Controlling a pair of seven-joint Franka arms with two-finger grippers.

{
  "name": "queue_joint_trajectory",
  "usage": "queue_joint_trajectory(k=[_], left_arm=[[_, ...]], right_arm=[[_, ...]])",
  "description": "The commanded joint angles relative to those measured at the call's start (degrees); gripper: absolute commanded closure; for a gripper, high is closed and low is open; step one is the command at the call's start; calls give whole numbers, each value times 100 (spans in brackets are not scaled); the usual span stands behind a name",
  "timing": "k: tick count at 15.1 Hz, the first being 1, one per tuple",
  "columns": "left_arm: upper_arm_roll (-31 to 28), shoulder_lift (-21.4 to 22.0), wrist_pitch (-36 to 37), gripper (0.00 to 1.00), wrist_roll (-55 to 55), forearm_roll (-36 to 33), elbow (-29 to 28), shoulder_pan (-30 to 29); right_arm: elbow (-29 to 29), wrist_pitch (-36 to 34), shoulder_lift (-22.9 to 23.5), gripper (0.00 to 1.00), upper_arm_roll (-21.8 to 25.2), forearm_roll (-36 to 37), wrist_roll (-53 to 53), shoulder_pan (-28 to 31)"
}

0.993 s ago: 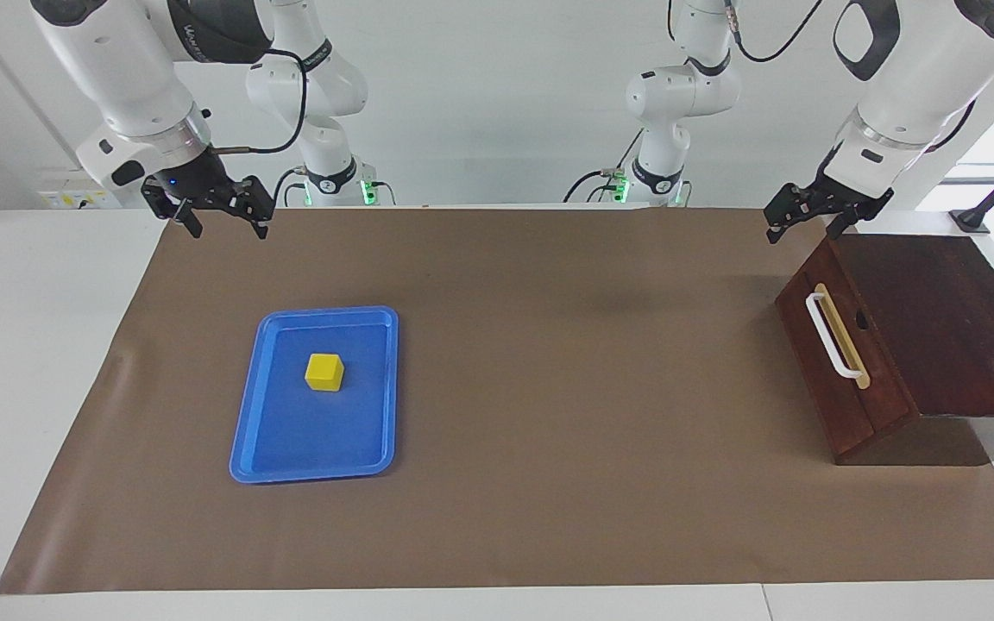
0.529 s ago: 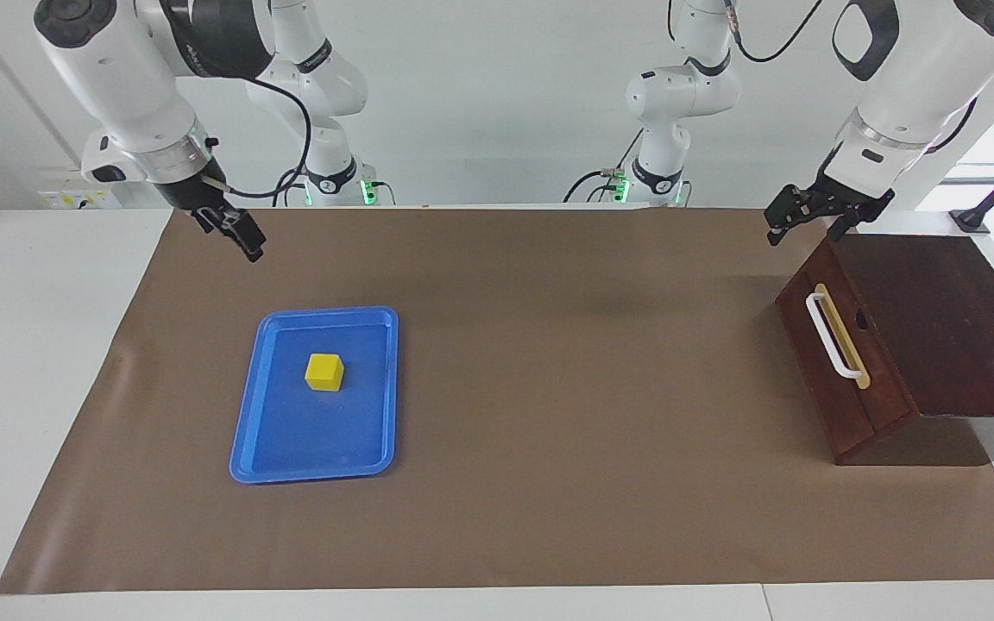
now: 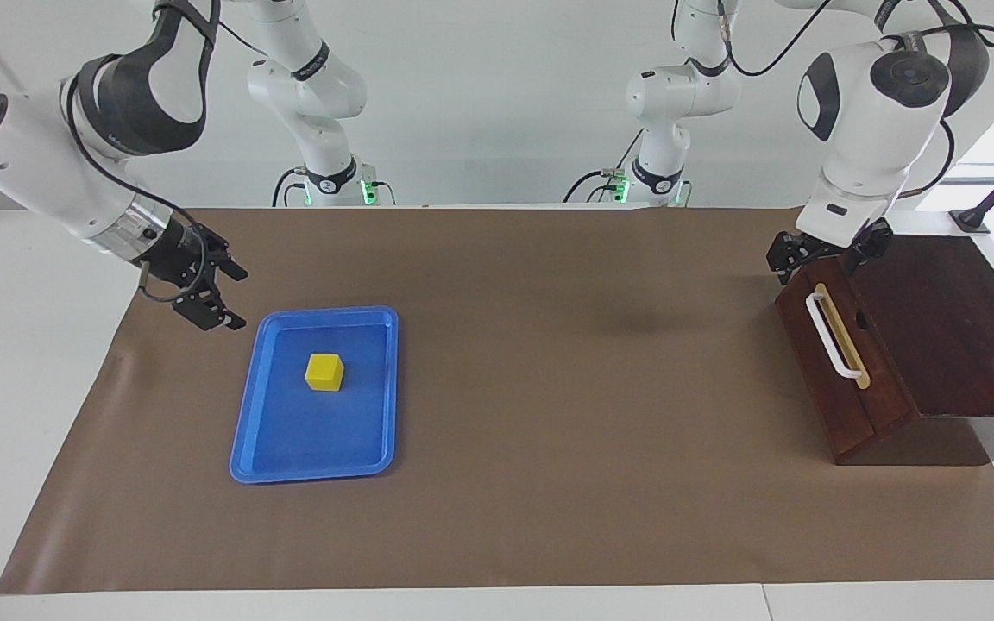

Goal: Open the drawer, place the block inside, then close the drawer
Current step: 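Lower the open right gripper over the yellow block while the left gripper pulls the drawer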

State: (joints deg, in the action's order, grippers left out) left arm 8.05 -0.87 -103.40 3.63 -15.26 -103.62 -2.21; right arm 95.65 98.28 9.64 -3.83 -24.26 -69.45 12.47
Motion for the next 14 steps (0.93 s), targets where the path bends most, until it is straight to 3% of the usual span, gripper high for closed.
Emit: queue_joint_trajectory(k=[1, 7, 12, 14], left_arm=[[-40, -255, -609, 0, 497, -669, -394, 177], [-58, -510, -1393, 0, 542, -1119, -834, -7], [-58, -659, -1903, 0, 533, -1567, -1037, -175], [-49, -738, -1956, 0, 542, -1638, -1046, -175]], right_arm=[[356, 498, 100, 2, -57, -728, -297, 168], [1043, 807, 117, 1, -66, -1080, 378, 186], [1052, 807, 784, 1, -66, -2160, 1065, 440], [1140, 947, 881, 1, -66, -2241, 1109, 423]])
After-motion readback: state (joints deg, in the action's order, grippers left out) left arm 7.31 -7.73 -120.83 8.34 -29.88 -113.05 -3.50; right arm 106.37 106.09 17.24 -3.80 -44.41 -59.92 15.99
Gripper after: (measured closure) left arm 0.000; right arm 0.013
